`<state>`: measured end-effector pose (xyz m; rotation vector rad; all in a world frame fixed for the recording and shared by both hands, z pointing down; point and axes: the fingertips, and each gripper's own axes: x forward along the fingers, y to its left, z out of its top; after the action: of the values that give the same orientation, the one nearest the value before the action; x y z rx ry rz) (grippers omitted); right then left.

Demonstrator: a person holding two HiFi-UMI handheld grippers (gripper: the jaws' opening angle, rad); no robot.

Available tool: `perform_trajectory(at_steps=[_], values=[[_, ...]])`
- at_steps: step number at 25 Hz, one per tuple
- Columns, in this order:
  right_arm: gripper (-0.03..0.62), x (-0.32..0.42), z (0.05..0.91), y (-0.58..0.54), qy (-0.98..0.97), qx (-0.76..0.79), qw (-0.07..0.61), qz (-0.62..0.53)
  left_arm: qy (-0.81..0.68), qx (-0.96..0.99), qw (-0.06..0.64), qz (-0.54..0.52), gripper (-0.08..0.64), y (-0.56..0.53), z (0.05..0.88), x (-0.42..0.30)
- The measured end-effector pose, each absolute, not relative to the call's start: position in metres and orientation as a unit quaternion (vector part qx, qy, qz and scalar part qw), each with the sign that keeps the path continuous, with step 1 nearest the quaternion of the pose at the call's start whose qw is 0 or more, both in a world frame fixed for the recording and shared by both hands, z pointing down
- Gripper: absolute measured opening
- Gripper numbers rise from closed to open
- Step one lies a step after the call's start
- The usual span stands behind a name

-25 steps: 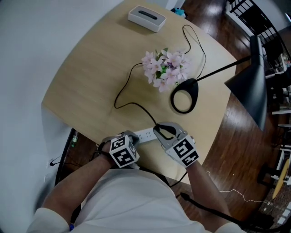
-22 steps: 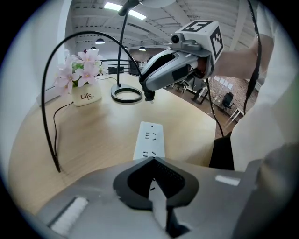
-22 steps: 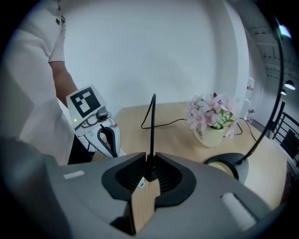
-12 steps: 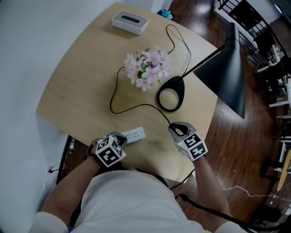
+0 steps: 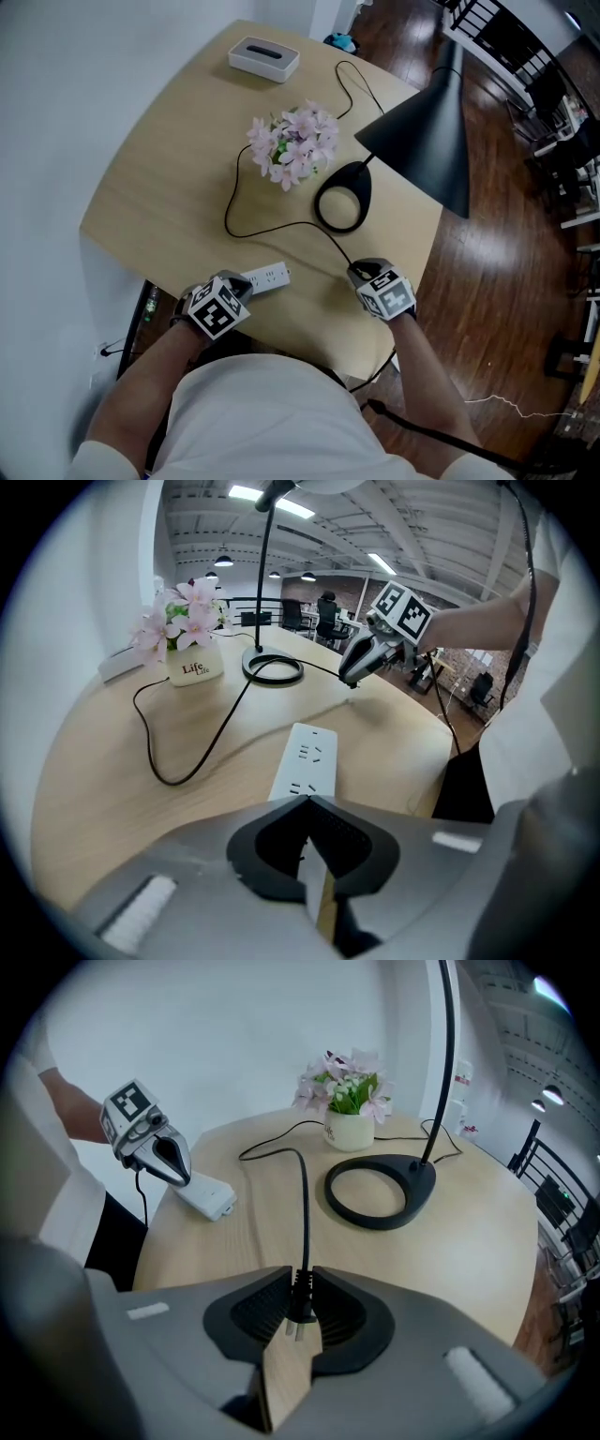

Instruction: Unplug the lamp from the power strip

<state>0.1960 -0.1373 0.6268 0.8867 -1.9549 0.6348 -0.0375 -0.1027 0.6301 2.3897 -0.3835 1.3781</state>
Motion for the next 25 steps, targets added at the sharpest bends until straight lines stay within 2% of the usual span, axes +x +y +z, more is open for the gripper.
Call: perform_trajectory(at_steps=[4, 7, 14, 20, 25], values=[[0.078, 0.199, 0.633, -0.137, -0.794, 0.359, 0.414, 0.264, -0.158, 0.841, 0.173, 0.488, 0.003, -0.103, 0.630, -0.037], [0.118, 0.204, 0.630, -0.135, -0.801, 0.368, 0.392, 0.265, -0.182, 0.843, 0.165, 0.479, 0.003, -0.106, 0.626, -0.038], [0.120, 0.219, 0.600, -0.104, -0.819, 0.393, 0.321, 0.268, -0.237, 0.866, 0.152, 0.412, 0.003, -0.095, 0.582, -0.030], [0.118, 0.220, 0.572, -0.050, -0.842, 0.388, 0.258, 0.271, -0.260, 0.883, 0.210, 0.330, 0.003, -0.043, 0.557, -0.011], [0.115, 0.227, 0.575, -0.021, -0.860, 0.344, 0.284, 0.247, -0.297, 0.871, 0.263, 0.292, 0.003, 0.009, 0.553, -0.006]])
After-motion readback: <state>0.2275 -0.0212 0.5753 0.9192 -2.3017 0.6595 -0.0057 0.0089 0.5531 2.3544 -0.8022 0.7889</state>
